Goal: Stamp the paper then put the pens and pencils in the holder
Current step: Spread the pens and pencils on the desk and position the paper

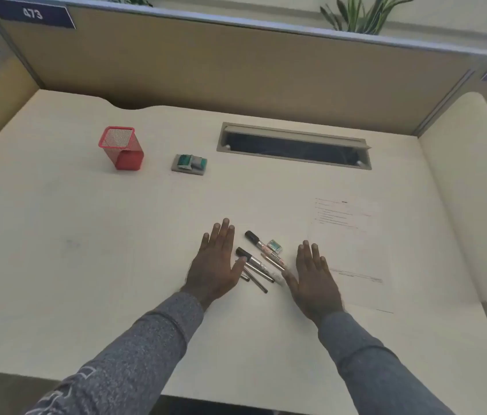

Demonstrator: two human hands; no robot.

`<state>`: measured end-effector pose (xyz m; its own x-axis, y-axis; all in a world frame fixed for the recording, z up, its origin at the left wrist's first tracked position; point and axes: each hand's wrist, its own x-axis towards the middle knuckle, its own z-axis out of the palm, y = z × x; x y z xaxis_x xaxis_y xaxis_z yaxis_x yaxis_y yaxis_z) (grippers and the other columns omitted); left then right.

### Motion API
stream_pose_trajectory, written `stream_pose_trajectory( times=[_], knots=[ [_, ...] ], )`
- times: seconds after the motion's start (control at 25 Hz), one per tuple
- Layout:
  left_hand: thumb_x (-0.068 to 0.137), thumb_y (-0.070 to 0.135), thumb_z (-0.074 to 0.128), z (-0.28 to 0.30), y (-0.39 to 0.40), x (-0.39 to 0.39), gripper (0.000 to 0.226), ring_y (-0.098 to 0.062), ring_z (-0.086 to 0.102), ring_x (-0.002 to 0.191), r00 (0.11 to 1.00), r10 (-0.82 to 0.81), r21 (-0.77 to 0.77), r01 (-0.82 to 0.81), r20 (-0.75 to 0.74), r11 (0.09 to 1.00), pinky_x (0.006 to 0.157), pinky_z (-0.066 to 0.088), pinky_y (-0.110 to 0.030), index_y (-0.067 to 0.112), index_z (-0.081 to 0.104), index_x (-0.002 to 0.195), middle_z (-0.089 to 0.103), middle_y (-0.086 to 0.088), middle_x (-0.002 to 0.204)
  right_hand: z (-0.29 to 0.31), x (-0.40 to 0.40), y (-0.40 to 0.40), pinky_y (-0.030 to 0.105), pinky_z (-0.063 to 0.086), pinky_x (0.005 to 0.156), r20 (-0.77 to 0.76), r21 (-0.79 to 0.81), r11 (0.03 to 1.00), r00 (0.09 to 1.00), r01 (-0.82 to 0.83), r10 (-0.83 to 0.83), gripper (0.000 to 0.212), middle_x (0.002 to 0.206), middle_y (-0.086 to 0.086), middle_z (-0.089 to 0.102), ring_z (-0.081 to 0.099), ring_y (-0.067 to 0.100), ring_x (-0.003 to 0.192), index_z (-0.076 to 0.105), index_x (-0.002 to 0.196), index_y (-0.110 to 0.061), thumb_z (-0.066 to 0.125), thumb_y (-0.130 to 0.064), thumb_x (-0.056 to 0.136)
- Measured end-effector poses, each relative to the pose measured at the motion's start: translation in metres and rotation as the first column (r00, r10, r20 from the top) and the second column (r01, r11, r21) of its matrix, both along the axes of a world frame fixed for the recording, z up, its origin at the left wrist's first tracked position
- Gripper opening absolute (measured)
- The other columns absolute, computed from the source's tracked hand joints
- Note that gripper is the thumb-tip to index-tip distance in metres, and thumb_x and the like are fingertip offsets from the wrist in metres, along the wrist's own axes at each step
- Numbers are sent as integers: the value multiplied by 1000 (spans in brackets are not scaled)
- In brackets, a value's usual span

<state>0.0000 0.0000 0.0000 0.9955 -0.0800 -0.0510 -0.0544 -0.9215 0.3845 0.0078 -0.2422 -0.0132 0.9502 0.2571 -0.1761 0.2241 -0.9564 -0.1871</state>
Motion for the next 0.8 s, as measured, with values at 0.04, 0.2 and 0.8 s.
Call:
stream_pose_trajectory(
  times=[0.04,0.2,0.8],
  knots=[
    [96,47,33,-4,-1,-4,73,-20,-5,150,1000,5,11,-5,-5,1000,121,2,-40,11,7,153,-5,-3,162,-6,-3,0,38,8,118,6,17,1000,1000,9,-10,91,160,11,11,4,25,148,14,150,-3,-11,-64,88],
    [96,49,31,-20,-4,-21,72,-18,-6,149,998,15,22,-14,-69,1000,121,1,-40,12,7,154,-6,-2,163,-16,-14,7,37,8,118,23,5,1000,1000,3,-3,85,160,11,11,4,26,148,13,151,-4,-2,-62,90],
    [94,46,32,-41,-34,-41,75,-17,-16,148,989,122,-122,-131,-79,984,120,-4,-35,16,-2,153,-17,0,161,-22,6,36,41,4,118,-41,163,986,999,17,-10,78,161,5,-4,-5,23,147,2,152,-14,20,-61,91]
  ],
)
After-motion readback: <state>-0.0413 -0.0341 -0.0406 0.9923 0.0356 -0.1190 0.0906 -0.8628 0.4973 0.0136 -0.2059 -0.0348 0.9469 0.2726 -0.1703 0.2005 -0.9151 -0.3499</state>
